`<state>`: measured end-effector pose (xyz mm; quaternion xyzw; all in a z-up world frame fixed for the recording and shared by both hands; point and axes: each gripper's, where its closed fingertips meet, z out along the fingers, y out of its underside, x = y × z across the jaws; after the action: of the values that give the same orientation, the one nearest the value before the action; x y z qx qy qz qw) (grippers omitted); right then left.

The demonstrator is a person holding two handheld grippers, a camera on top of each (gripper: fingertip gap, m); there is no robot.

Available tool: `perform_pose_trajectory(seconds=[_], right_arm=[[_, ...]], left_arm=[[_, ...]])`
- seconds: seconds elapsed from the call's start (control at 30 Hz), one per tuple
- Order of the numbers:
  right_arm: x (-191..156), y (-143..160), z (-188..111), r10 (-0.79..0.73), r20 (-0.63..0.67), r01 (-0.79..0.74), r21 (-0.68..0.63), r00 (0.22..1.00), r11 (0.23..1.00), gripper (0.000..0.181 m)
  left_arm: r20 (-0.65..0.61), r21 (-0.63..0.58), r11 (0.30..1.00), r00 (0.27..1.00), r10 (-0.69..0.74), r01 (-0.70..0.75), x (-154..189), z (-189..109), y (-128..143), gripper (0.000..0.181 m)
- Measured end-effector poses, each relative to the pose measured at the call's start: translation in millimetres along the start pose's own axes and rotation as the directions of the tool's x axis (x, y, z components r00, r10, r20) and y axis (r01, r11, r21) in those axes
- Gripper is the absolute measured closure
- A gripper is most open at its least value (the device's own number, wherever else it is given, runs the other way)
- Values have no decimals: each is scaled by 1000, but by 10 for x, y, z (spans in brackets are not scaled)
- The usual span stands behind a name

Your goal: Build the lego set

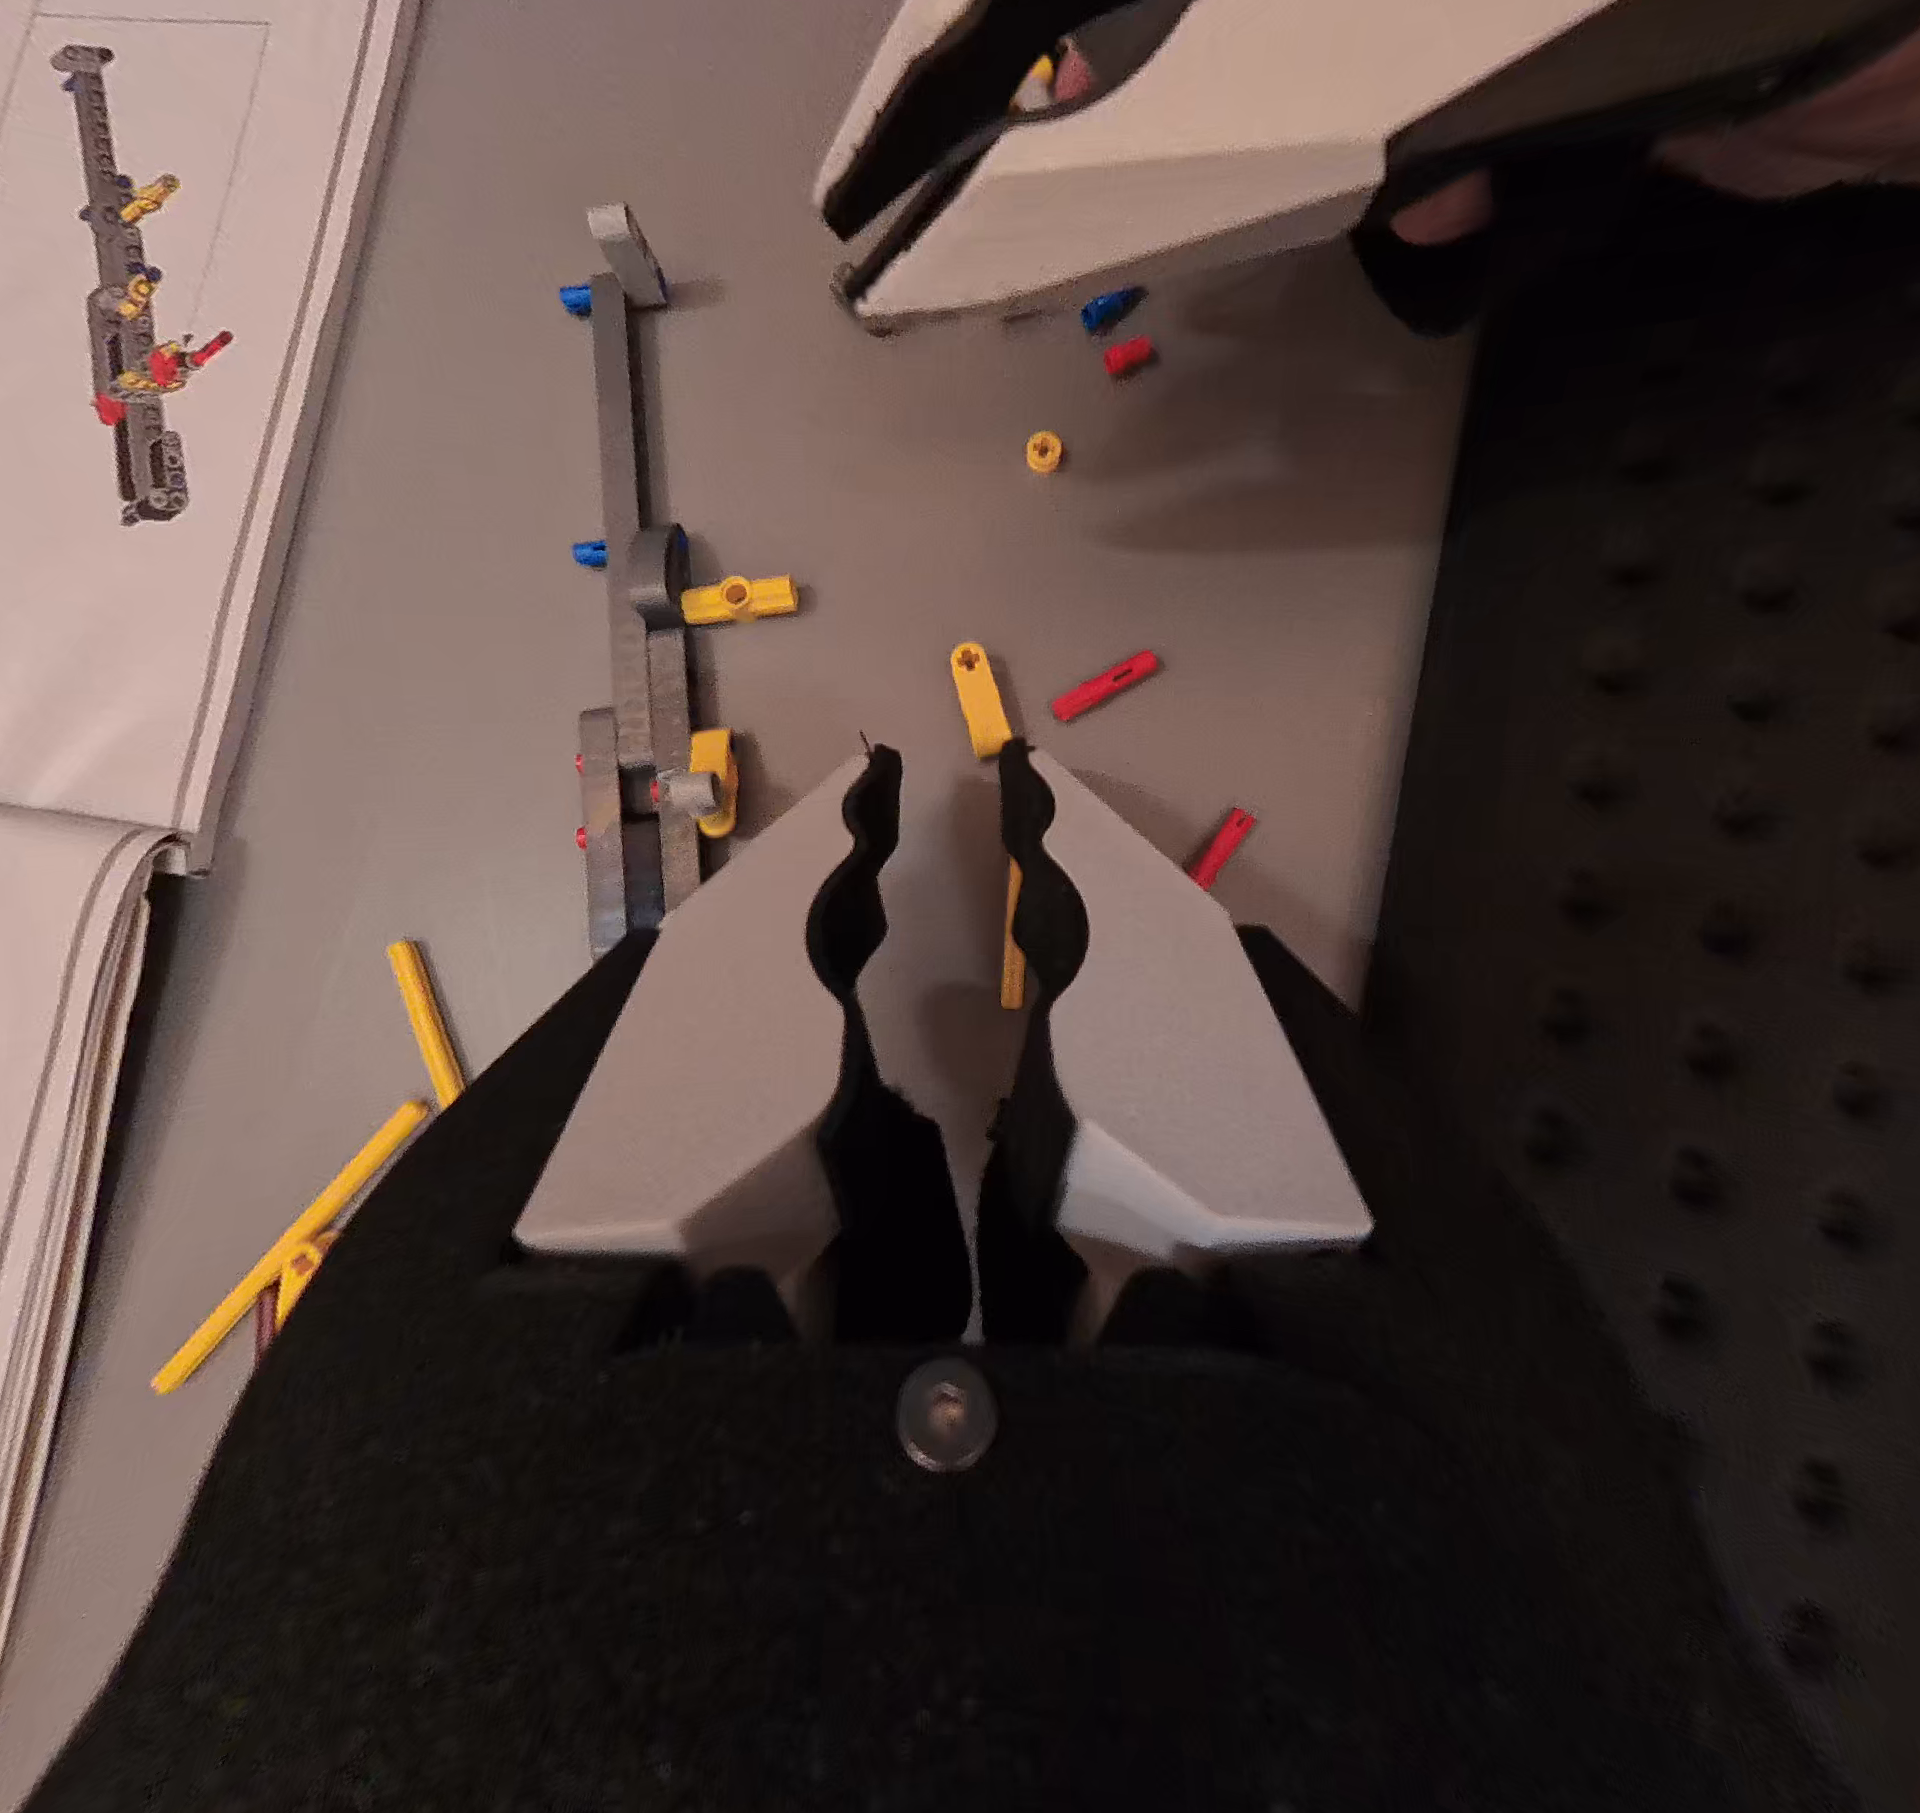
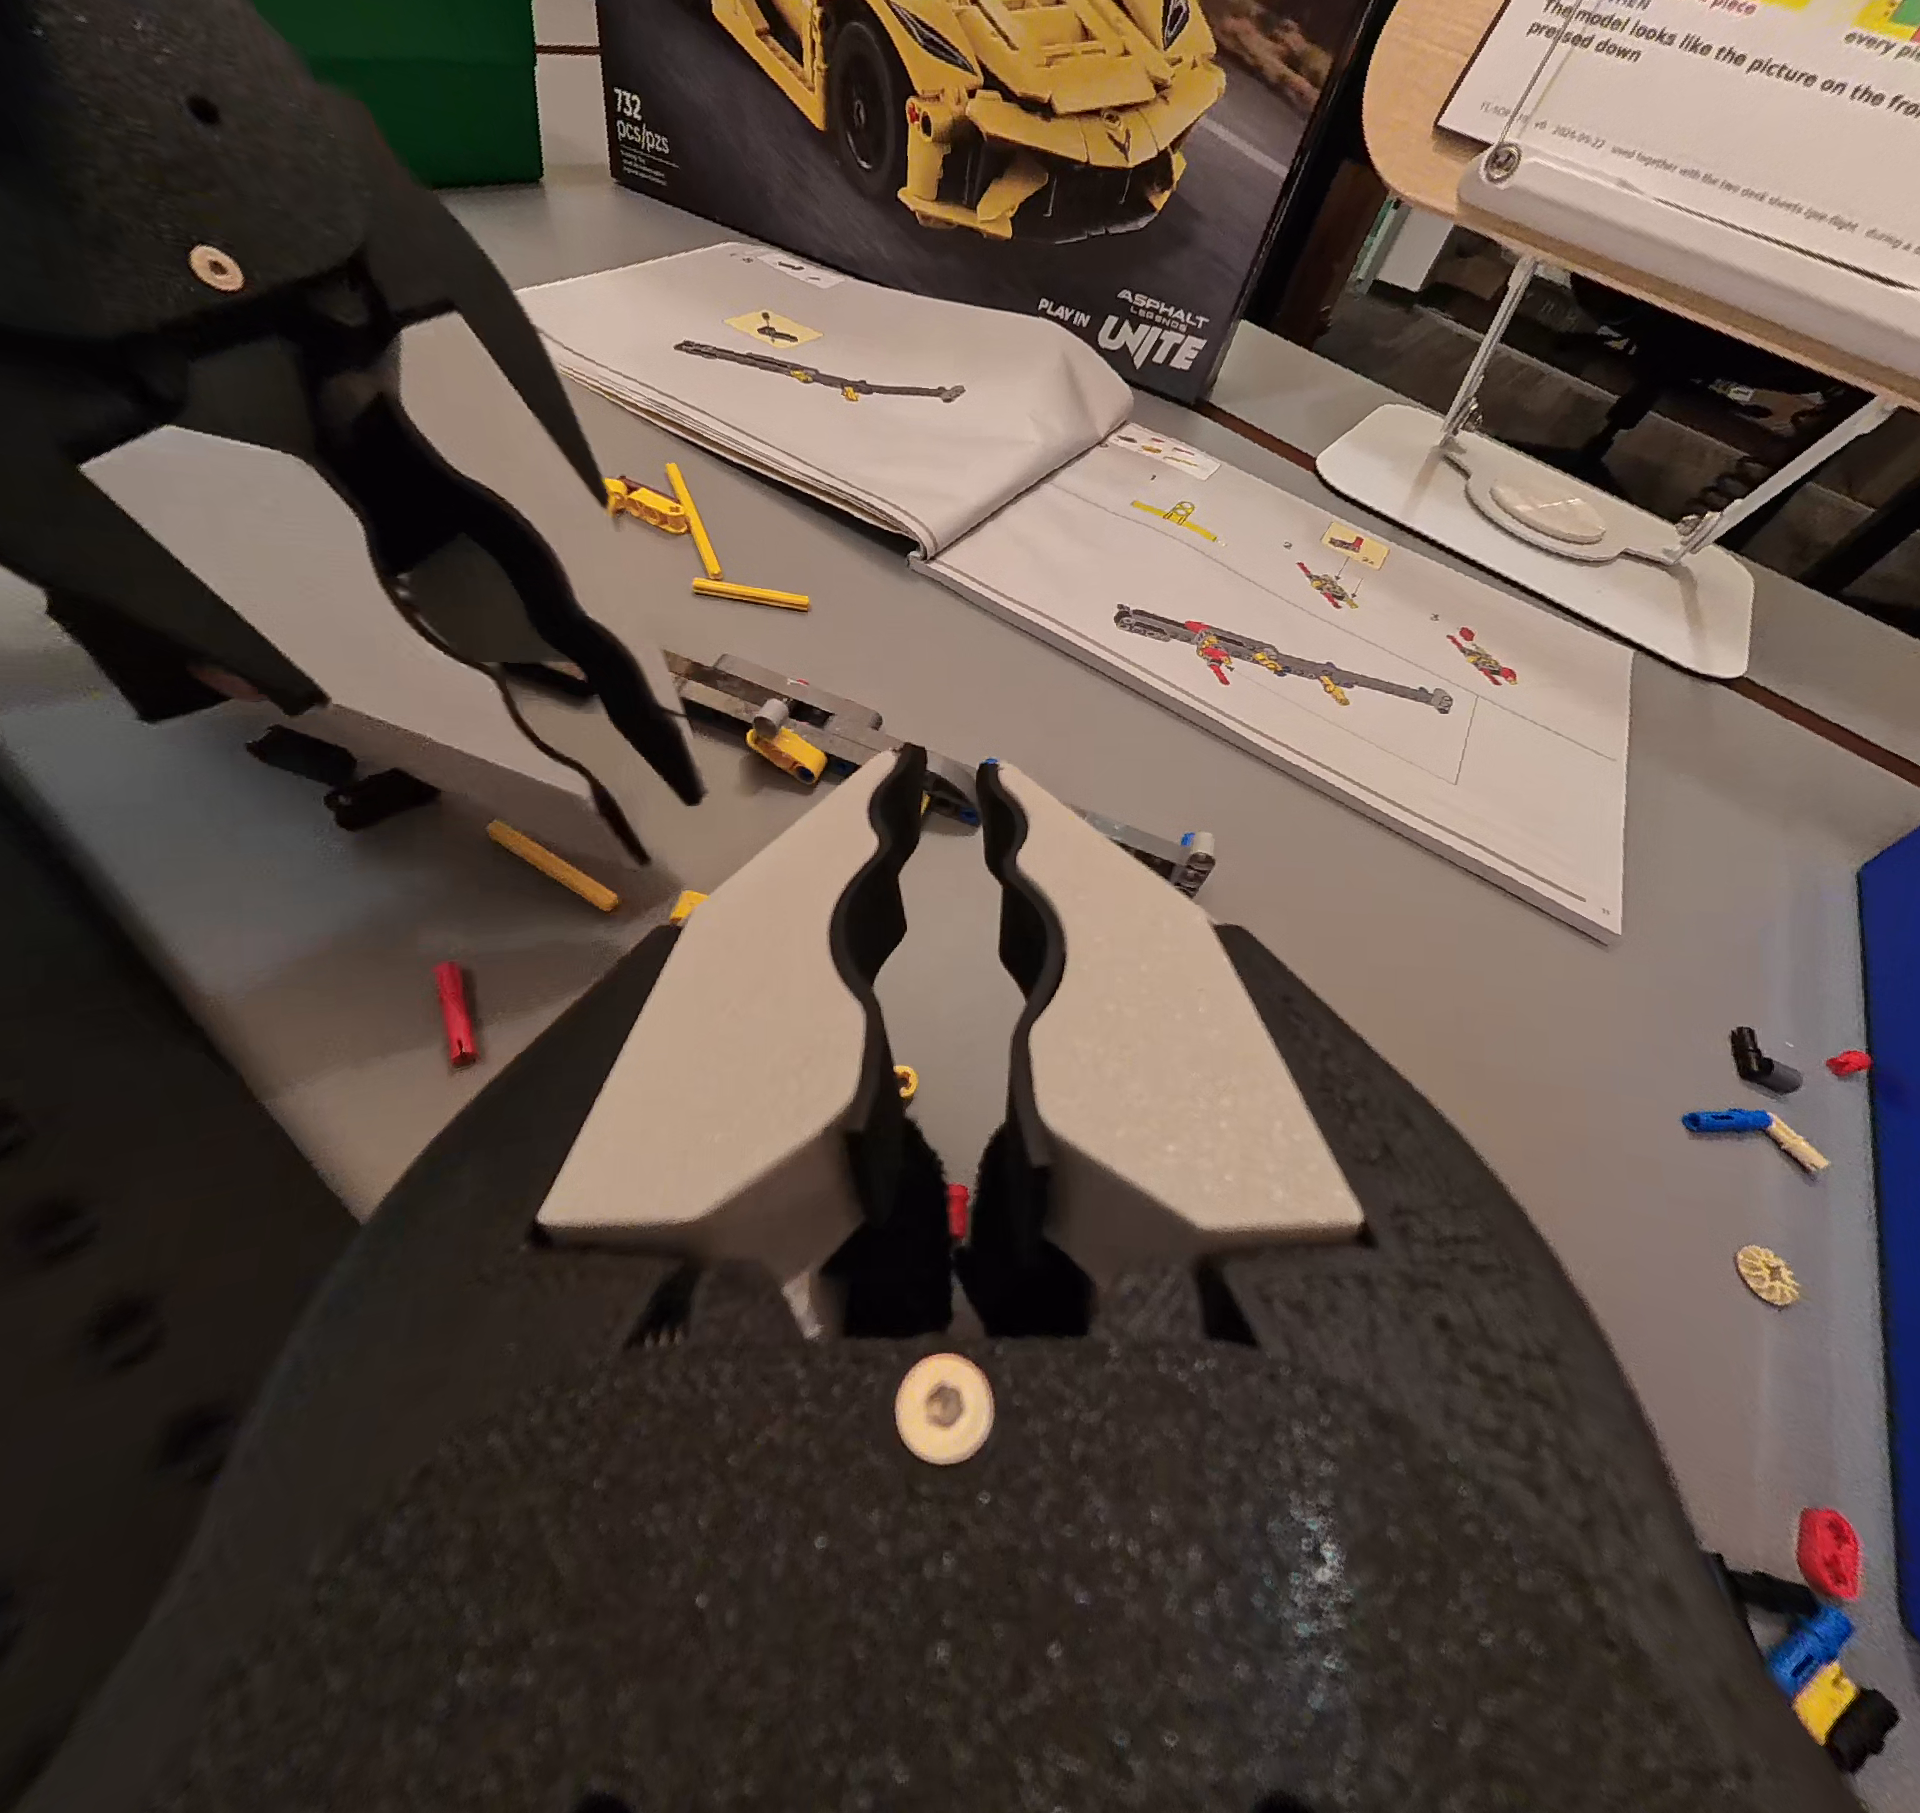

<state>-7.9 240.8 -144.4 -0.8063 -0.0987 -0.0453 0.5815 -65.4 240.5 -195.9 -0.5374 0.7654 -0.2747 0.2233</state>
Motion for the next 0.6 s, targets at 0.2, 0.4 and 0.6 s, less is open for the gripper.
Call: perform_pose_trajectory(seconds=[0.2, 0.4, 0.6], right_arm=[[21, -23, -19, 17, -3, -17, 19, 1000, 1000, 171], [38, -47, -38, 43, 5, -44, 38, 999, 998, 172], [17, -232, -180, 176, 153, -200, 156, 972, 967, 171]], left_arm=[[-15, -55, 998, 999, 30, -31, 26, 200, -1, 163], [2, -67, 993, 995, 98, -98, 40, 285, -27, 175], [368, 9, 739, 690, 624, -673, -183, -76, -416, 175]])
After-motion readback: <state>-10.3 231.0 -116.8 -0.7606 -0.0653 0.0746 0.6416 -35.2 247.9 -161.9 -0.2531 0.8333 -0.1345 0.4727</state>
